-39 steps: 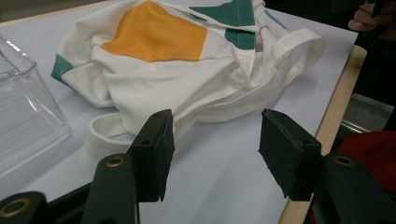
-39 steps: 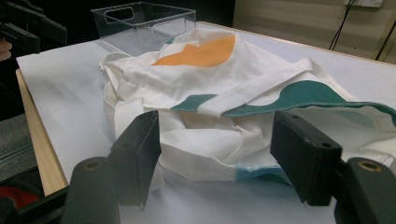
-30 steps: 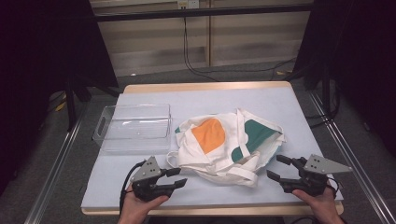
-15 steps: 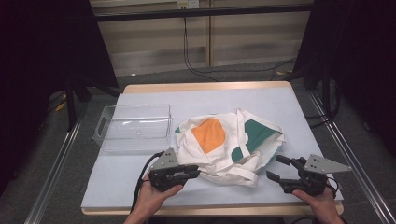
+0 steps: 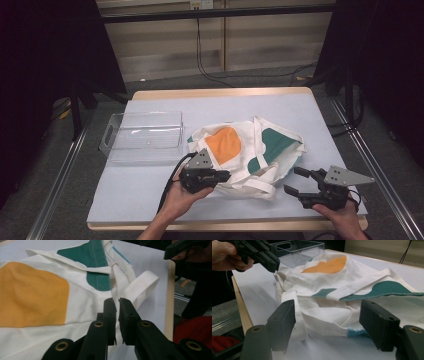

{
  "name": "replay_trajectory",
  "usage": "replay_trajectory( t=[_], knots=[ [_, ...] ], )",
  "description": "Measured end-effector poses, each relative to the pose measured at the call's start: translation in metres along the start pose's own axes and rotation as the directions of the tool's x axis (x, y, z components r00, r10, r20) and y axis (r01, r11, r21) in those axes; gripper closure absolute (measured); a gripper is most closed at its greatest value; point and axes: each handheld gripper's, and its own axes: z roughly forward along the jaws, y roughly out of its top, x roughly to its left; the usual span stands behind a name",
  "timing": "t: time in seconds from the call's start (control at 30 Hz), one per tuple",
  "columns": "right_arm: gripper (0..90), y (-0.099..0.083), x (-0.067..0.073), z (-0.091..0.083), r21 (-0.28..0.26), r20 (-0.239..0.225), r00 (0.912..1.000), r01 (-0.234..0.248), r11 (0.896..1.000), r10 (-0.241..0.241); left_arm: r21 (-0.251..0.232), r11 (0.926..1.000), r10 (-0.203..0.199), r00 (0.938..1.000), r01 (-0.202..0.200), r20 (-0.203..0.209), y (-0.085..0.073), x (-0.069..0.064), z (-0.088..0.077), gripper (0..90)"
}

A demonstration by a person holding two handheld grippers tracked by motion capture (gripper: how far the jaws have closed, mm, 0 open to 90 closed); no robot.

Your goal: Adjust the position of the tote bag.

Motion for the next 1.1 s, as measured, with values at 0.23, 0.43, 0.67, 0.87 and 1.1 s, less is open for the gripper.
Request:
replay_trajectory(
  t=[0.23, 0.43, 0.67, 0.87, 1.1],
  knots=[
    [27.8, 0.000, -0.001, 0.001, 0.005, -0.009, 1.0000, 0.001, 1.000, -0.001, 0.042, 0.9990, -0.014, 0.9999, 0.014, 0.004, 0.002, 0.010, 0.016, 85.4],
    [26.4, -0.001, -0.002, 0.002, 0.008, -0.005, 1.0000, -0.001, 1.000, 0.001, 0.085, 0.9960, 0.029, 0.9996, -0.030, 0.002, 0.015, 0.011, 0.026, 82.1],
    [26.7, -0.001, -0.001, 0.002, 0.018, -0.015, 0.9999, -0.004, 1.000, 0.005, 0.182, 0.9781, 0.099, 0.9949, -0.101, 0.021, 0.021, 0.008, 0.052, 73.6],
    [26.3, -0.001, 0.001, 0.005, 0.028, -0.028, 0.9995, 0.011, 1.000, -0.010, 0.226, 0.9675, 0.114, 0.9934, -0.114, 0.014, 0.018, 0.005, 0.067, 63.9],
    [26.3, -0.002, 0.000, 0.005, 0.042, -0.029, 0.9996, 0.006, 0.999, -0.004, 0.253, 0.9612, 0.109, 0.9938, -0.110, 0.019, 0.012, 0.007, 0.076, 58.6]
  ],
)
